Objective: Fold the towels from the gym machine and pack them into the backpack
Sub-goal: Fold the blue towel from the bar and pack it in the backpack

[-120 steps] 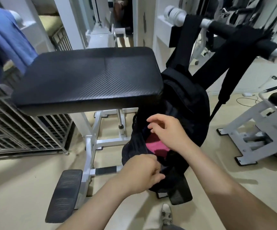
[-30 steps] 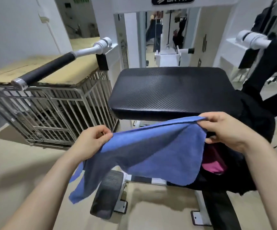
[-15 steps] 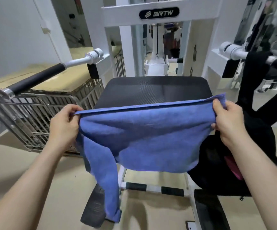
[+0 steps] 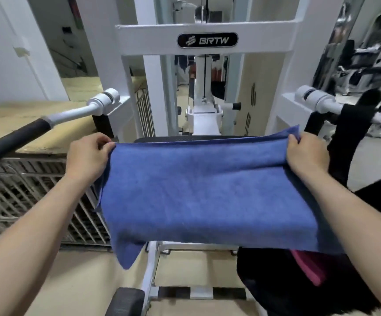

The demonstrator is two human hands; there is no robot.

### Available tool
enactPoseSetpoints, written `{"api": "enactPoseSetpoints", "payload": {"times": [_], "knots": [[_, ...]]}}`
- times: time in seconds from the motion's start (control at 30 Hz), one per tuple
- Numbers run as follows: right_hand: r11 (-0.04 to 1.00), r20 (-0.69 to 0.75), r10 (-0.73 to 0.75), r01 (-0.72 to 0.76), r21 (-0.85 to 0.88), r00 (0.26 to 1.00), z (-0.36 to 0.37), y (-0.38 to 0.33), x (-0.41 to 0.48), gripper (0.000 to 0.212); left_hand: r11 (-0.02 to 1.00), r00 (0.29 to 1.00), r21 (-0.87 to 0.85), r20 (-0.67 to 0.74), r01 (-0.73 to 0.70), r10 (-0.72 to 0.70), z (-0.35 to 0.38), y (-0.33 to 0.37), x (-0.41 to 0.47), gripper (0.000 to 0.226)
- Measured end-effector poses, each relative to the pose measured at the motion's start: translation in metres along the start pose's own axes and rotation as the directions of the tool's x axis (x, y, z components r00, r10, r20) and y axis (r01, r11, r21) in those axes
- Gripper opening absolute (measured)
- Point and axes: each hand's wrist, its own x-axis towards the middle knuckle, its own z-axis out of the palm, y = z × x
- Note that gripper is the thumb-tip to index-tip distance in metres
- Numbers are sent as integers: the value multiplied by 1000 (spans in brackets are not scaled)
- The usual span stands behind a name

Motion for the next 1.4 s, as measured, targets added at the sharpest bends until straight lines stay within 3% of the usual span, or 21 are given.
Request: {"api": "enactPoseSetpoints", "payload": {"times": [0.17,0.3,0.4,0.43,0.5,0.57,0.63,0.7,0.77,0.87,0.93,1.0,1.07,1.17,1.23,1.3,1.37,1.4], "knots": [[997,-36,60,-62,-37,998,17,-9,30,35,996,993,-75,100,-48,55,32,5,44,36],[988,-79,151,-152,-10,985,21,-13,47,34,992,994,-70,23,-104,106,45,12,76,20],[984,-19,146,-147,-98,989,23,-22,45,35,981,986,98,-4,-167,168,45,19,85,18],[983,-6,91,-90,-160,996,25,-28,39,45,964,976,149,21,-219,218,44,23,83,22],[951,4,-159,154,-267,987,34,-50,21,63,933,935,115,147,-340,322,46,34,71,21],[880,174,-408,436,-186,896,52,-79,7,57,883,838,8,318,-469,443,58,46,51,17],[870,426,-424,490,-53,799,71,-103,5,47,802,725,-36,406,-596,557,76,49,39,28],[880,572,-341,467,-85,746,85,-114,10,44,828,736,28,475,-560,482,87,42,39,45],[861,554,-329,484,-158,765,95,-113,15,44,872,776,117,523,-475,352,91,33,41,55],[843,507,-336,494,-214,793,105,-108,17,45,860,767,140,538,-491,350,92,35,44,69],[851,432,-374,489,-191,820,107,-106,16,41,866,759,121,550,-485,348,94,37,50,63],[848,254,-468,511,-142,847,103,-105,12,31,876,763,118,553,-468,334,97,37,54,53],[818,162,-548,566,-104,821,93,-102,4,23,868,780,162,536,-470,323,95,43,52,47],[840,261,-519,542,-19,814,72,-84,-9,36,807,781,248,509,-536,362,81,77,29,40],[912,317,-390,409,5,865,53,-55,-10,42,769,683,79,523,-634,510,71,115,-4,35],[958,336,-267,287,-12,903,32,-22,-6,47,705,522,-153,568,-692,636,65,153,-48,33],[991,386,-133,134,23,913,9,6,-3,53,605,384,-208,607,-769,696,68,189,-91,51],[996,444,-42,2,89,895,0,16,-3,53,579,365,-183,619,-794,696,73,204,-107,60]]}}
